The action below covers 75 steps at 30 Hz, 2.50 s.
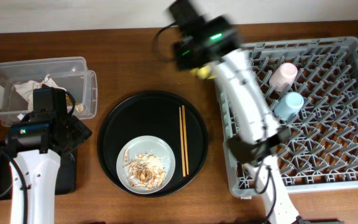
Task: Sort waste into correct bins and load items into the dishwasher rack
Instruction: 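Grasp the yellow bowl with the right gripper and place it in the rack, then move the right gripper back to the tray and grasp the chopsticks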
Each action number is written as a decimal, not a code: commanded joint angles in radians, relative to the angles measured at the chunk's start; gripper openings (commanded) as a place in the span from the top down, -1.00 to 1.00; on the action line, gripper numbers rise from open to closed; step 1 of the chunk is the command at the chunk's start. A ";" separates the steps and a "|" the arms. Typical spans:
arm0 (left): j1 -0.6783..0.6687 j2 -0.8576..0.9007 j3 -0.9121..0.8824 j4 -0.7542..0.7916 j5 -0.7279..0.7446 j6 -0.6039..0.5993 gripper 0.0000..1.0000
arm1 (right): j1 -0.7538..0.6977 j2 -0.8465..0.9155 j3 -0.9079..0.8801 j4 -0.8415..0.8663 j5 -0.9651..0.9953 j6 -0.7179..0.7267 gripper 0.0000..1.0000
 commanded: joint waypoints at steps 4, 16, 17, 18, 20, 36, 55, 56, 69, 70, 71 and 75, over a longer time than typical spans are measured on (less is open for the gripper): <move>0.005 -0.005 0.000 0.001 0.001 -0.013 -0.99 | -0.184 -0.144 -0.069 -0.007 -0.166 -0.077 0.93; 0.005 -0.005 0.000 0.001 0.001 -0.013 -0.99 | -0.581 -0.525 -0.793 -0.006 -0.241 -0.154 0.92; 0.005 -0.005 0.000 0.001 0.001 -0.013 -0.99 | -0.615 -0.547 -0.835 -0.006 -0.264 -0.184 0.92; 0.005 -0.005 0.000 0.001 0.001 -0.013 -0.99 | -0.647 -0.563 -0.869 -0.006 -0.291 -0.209 0.92; 0.005 -0.005 0.000 0.001 0.001 -0.013 -0.99 | -0.758 -0.597 -0.963 -0.006 -0.442 -0.325 0.92; 0.005 -0.005 0.000 0.001 0.001 -0.013 -0.99 | -1.175 -0.604 -1.524 -0.007 -1.197 -0.895 0.92; 0.005 -0.005 0.000 0.001 0.001 -0.013 -0.99 | -0.993 -0.604 -1.600 -0.007 -1.238 -0.770 0.92; 0.005 -0.005 0.000 0.001 0.001 -0.013 -0.99 | -0.994 -0.604 -1.622 -0.007 -1.230 -0.771 0.92; 0.005 -0.005 0.000 0.001 0.001 -0.013 -0.99 | -1.151 -0.604 -1.688 0.072 -1.206 -0.773 0.30; 0.005 -0.005 0.000 0.001 0.001 -0.013 -0.99 | -1.166 -0.604 -1.683 0.072 -1.196 -0.772 0.21; 0.005 -0.005 0.000 0.001 0.001 -0.013 -0.99 | -1.184 -0.604 -1.674 0.068 -1.184 -0.769 0.21; 0.005 -0.005 0.000 0.001 0.001 -0.013 -0.99 | -1.252 -0.604 -1.591 0.039 -1.130 -0.730 0.21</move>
